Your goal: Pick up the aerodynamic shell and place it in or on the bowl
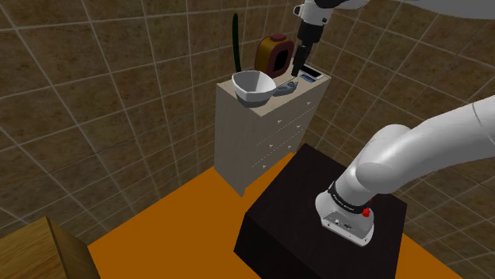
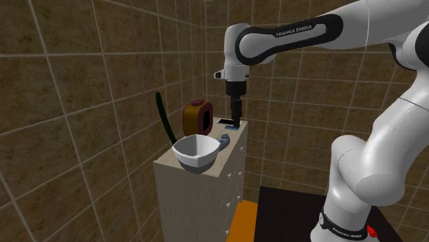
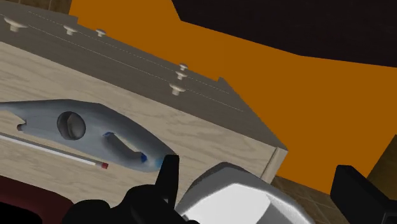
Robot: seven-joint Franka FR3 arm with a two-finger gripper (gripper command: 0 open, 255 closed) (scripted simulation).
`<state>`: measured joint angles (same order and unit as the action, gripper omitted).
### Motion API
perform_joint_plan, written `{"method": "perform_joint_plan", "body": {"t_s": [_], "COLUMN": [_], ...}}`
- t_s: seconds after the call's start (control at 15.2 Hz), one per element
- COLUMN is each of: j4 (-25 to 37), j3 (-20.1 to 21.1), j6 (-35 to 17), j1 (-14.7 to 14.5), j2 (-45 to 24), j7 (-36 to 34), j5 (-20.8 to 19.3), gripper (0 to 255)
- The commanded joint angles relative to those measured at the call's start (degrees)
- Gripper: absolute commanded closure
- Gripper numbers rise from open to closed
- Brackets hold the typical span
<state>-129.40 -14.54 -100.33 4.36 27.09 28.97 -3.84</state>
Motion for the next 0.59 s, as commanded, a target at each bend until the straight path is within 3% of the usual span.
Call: {"method": "perform_joint_plan", "body": {"t_s": [0.0,0.53], "j4": [1.1,10.0], "j3": [-2.1,-9.8], "j6": [-1.3,-6.3], "j1": [0.3,1.2], "j2": [-2.7,-18.7], "j7": [3.3,16.5], "j5": [-0.4,2.3], "gripper": [0,0]}}
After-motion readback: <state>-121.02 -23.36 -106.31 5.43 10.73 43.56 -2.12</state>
